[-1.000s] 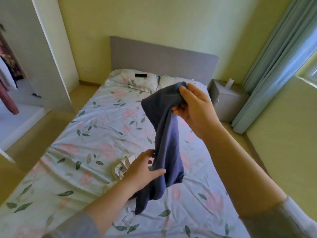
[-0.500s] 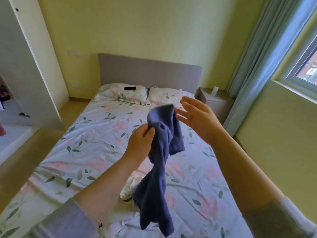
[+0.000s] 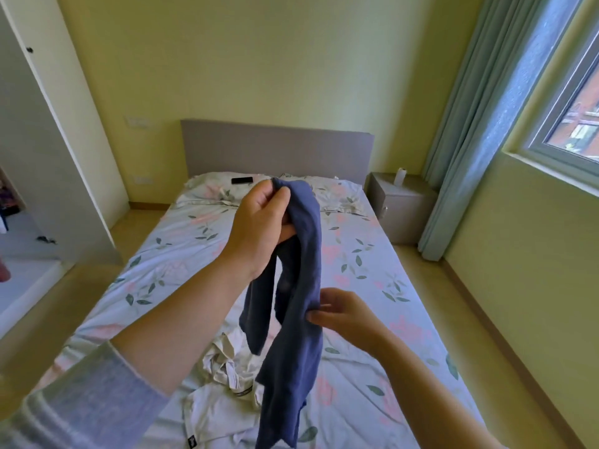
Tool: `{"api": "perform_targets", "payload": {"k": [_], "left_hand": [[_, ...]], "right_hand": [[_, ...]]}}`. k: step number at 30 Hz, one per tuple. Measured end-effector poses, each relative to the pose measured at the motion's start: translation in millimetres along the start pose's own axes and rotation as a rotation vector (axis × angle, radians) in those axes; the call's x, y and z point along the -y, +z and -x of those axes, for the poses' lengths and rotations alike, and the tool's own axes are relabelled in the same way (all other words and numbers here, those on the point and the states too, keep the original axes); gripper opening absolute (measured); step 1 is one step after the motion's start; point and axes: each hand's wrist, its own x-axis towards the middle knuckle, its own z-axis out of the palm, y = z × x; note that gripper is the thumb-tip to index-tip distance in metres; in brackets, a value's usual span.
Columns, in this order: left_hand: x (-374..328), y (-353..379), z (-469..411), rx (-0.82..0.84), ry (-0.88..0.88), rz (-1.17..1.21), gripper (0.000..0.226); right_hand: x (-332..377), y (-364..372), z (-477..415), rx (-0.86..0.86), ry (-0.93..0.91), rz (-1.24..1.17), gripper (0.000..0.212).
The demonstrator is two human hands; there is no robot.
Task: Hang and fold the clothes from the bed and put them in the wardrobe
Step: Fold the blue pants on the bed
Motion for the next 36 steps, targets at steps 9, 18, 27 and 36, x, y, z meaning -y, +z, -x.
{"api": "perform_targets", "payload": {"k": [9, 18, 27, 36], "left_hand": [[1, -39, -7, -0.041, -0.100, -0.534, 0.013], [19, -48, 58, 0.196, -0.161, -0.709, 0.052], [40, -40, 61, 0.194, -0.083, -0.976, 0.025], [10, -34, 45, 0.019, -0.215, -0.511, 0.023]], "right_hand": [[46, -14, -14, -0.259, -0.037, -0.175, 0.030], [99, -22, -29, -0.297, 0.069, -0.744, 0.032], [123, -30, -21, -0.244, -0.012, -0.952, 0.016], [91, -37, 7, -0.192, -0.087, -0.539, 0.025]]}}
